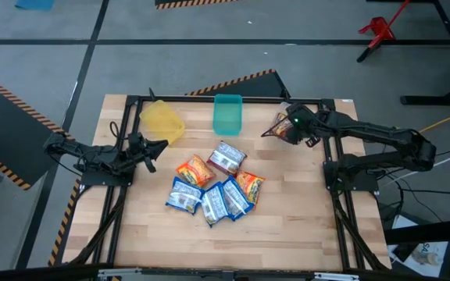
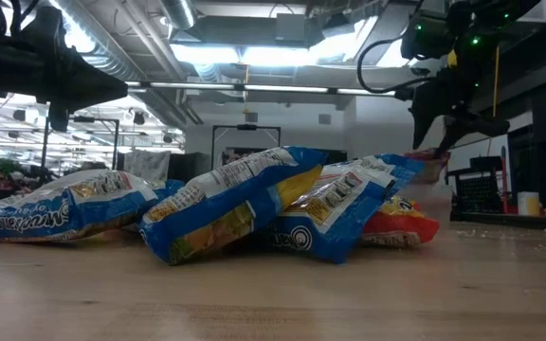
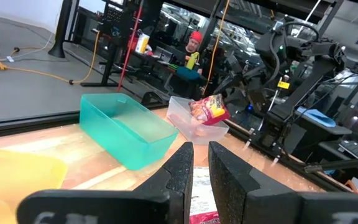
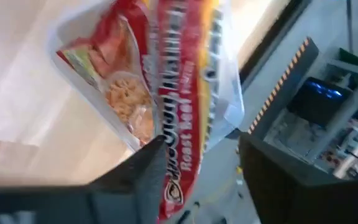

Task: Sort Maruchan noodles
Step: Put the right red noodle pack into the transparent bin

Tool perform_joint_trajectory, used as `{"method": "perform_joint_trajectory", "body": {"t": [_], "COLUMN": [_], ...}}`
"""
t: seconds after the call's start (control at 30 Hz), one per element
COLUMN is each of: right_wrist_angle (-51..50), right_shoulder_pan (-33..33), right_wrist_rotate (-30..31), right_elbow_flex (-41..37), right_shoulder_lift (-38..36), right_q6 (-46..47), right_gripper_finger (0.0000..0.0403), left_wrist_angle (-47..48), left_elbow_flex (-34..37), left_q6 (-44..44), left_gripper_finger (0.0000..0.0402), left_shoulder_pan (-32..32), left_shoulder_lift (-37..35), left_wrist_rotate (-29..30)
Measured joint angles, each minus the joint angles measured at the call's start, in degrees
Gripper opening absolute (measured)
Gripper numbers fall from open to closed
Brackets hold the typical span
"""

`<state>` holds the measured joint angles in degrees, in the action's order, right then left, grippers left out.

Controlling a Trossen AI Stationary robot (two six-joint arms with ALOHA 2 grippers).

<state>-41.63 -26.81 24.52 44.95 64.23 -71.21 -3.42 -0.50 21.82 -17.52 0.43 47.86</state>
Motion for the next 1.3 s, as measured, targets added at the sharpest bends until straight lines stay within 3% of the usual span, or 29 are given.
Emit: {"method": "perform_joint_trajectory", "body": {"t": [0.23, 0.47, 0.57, 0.77, 0.97, 1.1, 1.3], "right_wrist_angle": [-0.8, 1.7, 1.2, -8.6, -19.5, -19.2, -14.1], "right_shoulder_pan": [-0.3, -0.2, -0.2, -0.2, -0.2, -0.2, -0.2], "right_wrist_rotate": [9.5, 14.7, 16.4, 14.6, -1.3, -4.4, -5.3], "right_elbow_flex": [0.0, 0.0, 0.0, 0.3, 2.0, 1.2, -1.5], "right_shoulder_lift": [0.0, 0.0, -0.2, -3.6, -5.1, -4.3, -3.3], "right_q6": [0.0, 1.1, 7.8, 28.7, 57.9, 63.0, 61.5], "right_gripper_finger": [0.0252, 0.0253, 0.0248, 0.0235, 0.0202, 0.0161, 0.0117], "left_wrist_angle": [0.2, 0.2, 0.2, 0.2, 0.2, 0.2, 0.2], "left_elbow_flex": [0.0, 0.0, 0.0, 0.0, 0.0, 0.0, 0.0], "left_q6": [0.0, -1.0, -1.0, 0.4, 0.4, 0.4, 0.5], "left_gripper_finger": [0.0044, 0.0044, 0.0044, 0.0044, 0.0044, 0.0044, 0.0044], "left_shoulder_pan": [0.0, 0.0, 0.0, 0.0, 0.0, 0.0, 0.0], "left_shoulder_lift": [0.0, 0.0, 0.0, 0.0, 0.0, 0.0, 0.0], "left_wrist_rotate": [2.2, 2.3, 2.3, 2.2, 2.2, 2.6, 2.7]}}
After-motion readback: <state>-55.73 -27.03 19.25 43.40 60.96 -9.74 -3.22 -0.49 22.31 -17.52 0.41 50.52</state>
